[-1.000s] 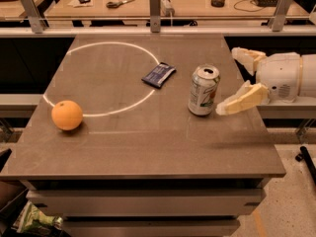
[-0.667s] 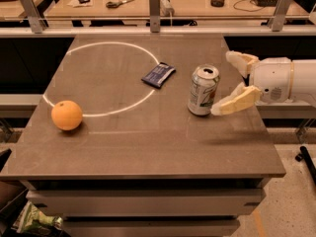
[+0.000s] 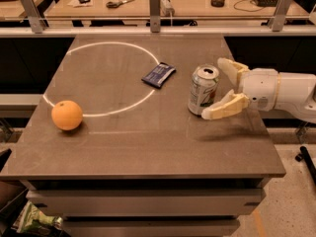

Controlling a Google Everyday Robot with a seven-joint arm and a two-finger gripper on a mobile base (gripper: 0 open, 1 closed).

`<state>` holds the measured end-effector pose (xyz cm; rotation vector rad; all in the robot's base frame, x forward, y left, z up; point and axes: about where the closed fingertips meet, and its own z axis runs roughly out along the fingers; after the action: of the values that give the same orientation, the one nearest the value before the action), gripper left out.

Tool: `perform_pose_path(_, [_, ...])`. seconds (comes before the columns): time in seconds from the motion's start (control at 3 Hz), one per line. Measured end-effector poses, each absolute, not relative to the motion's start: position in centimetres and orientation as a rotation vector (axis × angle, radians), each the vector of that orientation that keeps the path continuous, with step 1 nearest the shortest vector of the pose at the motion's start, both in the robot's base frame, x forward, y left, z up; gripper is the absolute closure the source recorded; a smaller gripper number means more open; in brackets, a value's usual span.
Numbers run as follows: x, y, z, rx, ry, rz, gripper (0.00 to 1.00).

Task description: Knock 7up can over

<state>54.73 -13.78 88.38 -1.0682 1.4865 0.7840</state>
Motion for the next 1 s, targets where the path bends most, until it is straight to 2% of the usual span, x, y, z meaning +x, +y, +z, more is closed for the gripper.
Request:
perform_pose_path(0.67, [54.2, -14.5, 86.5, -0.977, 1.462, 0.798, 0.00])
perform_pose_path(1.0, [54.1, -14.8, 86.3, -0.955, 1.464, 0.782, 0.18])
